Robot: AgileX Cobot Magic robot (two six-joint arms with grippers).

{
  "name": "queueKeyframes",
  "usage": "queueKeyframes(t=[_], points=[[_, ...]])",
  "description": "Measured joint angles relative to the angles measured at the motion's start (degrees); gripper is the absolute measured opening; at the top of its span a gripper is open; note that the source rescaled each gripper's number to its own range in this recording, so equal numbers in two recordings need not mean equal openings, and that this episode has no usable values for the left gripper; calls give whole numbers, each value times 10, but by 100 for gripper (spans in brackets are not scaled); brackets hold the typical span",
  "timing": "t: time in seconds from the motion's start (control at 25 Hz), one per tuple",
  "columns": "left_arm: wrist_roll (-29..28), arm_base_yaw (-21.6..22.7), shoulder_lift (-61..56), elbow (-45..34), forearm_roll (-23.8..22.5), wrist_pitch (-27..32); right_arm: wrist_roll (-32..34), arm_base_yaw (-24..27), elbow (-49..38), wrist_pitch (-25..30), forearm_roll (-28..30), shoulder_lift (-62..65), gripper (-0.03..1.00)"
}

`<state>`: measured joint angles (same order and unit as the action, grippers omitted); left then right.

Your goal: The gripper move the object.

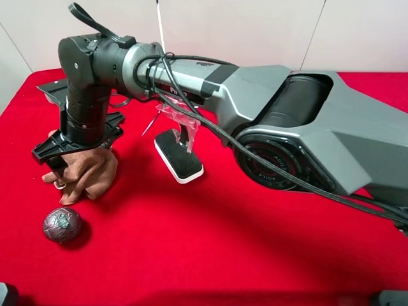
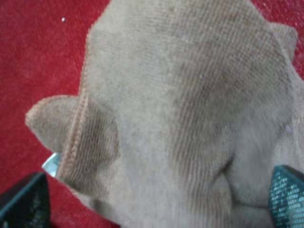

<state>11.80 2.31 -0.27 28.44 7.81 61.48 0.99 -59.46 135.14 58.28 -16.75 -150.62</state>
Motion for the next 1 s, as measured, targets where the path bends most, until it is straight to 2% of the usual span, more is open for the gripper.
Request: queueKeyframes(t=[0.6, 0.84, 1.0], points=[[0, 0, 0, 0, 0, 0, -13, 2, 0, 56, 31, 51, 100], [0, 0, 0, 0, 0, 0, -15, 24, 0, 107, 33, 78, 100], [0, 0, 0, 0, 0, 0, -18, 39, 0, 114, 37, 90, 100]])
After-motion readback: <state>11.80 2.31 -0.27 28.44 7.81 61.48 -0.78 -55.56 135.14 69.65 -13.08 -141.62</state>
